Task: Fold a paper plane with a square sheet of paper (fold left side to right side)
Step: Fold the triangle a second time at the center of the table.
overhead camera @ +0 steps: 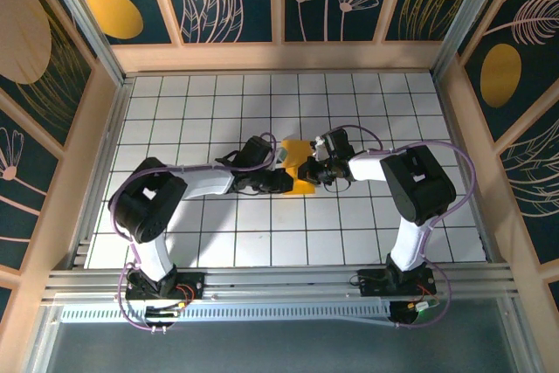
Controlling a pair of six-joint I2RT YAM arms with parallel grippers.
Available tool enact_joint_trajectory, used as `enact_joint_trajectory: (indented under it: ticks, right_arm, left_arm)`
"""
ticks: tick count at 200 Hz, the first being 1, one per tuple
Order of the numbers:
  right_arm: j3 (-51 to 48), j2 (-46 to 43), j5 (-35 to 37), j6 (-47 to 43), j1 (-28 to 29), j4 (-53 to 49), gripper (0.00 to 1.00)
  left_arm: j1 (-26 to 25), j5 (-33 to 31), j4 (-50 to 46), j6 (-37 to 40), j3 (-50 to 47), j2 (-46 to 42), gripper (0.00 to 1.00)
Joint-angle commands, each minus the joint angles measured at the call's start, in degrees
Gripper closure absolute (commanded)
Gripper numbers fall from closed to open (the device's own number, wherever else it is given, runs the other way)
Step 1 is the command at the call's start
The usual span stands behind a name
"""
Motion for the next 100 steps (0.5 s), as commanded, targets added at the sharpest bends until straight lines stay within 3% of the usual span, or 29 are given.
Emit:
enact_joint_trajectory:
  ticks: [1, 100]
  right_arm:
    - [-0.5, 1.3, 2.6, -1.4, 0.3, -3.4, 1.0]
    - [-0.4, 1.6, 2.7, -1.7, 0.4, -3.8, 1.0]
  left_arm:
    - [-0.2, 0.7, 2.6, -0.8, 0.8, 1.8, 0.89]
    - [-0.1, -3.2, 3.1, -0.8, 0.1, 3.8, 0.89]
